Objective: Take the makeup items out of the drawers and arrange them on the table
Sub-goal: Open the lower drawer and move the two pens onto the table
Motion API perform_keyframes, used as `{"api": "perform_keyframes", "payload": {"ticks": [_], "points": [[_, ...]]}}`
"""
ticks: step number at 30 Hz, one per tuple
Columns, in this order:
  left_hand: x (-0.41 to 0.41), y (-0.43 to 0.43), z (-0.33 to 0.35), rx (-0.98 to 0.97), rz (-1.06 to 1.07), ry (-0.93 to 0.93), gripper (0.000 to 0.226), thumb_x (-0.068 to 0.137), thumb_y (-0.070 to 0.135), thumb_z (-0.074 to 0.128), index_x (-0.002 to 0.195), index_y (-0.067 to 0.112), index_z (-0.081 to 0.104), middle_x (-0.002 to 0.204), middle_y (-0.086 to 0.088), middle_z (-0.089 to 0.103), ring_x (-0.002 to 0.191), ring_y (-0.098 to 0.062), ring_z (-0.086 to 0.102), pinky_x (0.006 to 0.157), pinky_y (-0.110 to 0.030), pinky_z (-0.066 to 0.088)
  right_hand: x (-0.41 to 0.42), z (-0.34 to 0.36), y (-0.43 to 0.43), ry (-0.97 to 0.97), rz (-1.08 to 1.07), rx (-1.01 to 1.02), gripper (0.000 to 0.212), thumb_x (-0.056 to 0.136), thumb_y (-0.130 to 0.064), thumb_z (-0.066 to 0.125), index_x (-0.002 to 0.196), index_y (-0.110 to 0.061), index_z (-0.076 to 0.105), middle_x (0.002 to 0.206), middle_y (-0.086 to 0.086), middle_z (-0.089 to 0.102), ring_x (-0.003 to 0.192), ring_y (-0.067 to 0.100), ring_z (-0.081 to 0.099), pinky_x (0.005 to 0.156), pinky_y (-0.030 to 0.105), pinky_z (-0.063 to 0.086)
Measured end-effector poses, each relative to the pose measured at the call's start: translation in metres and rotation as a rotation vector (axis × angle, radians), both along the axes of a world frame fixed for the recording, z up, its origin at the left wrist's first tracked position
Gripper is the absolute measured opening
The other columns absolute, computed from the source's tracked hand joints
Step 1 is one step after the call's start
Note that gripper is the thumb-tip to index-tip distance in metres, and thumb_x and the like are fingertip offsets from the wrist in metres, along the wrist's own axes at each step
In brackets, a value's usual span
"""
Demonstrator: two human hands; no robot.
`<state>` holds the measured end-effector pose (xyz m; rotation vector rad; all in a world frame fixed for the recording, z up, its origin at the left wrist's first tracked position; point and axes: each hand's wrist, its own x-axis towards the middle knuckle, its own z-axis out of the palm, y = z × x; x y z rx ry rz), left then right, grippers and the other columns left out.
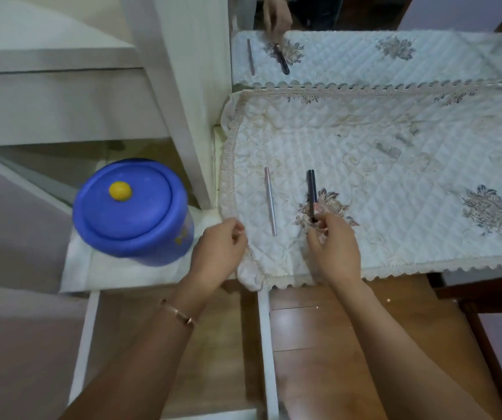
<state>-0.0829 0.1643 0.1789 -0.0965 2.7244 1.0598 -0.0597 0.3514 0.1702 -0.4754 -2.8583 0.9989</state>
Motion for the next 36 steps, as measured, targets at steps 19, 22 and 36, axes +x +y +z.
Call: {"api": "perform_keyframes", "payload": {"ticks": [19,22,36], "points": [[0.293,-0.257,-0.068,-0.133,0.015,-0.096,0.070,0.063,0.064,0.039,0.102,0.013,0.065,0.105,0.003,0.052,0.101,-0.022,0.050,0.085,-0.029,0.037,0.291,-0.043,-0.148,-0.357,-0.062,0.151,0.058,0.075,-0.050,0.066,0.125,-0.024,0.050,0.134,0.000,0.048,0.128,0.025,0.036,0.101,0.043,0.035],[0.295,-0.257,-0.067,-0.085,0.017,-0.115,0.060,0.069,0.058,0.055,0.110,0.015,0.061,0.111,0.007,0.050,0.106,-0.016,0.044,0.087,-0.026,0.034,0.289,-0.046,-0.151,-0.361,-0.054,0.201,0.061,0.073,-0.052,0.066,0.126,-0.025,0.048,0.137,0.000,0.046,0.129,0.025,0.033,0.100,0.043,0.035],[0.197,-0.244,-0.074,-0.273,0.022,0.109,0.054,0.073,0.011,0.074,0.123,0.010,0.053,0.127,-0.017,0.051,0.117,-0.035,0.047,0.094,-0.045,0.043,0.178,-0.051,-0.146,-0.163,0.095,0.439,0.067,0.067,-0.044,0.075,0.123,-0.018,0.049,0.128,0.008,0.057,0.121,0.030,0.047,0.098,0.050,0.040]]}}
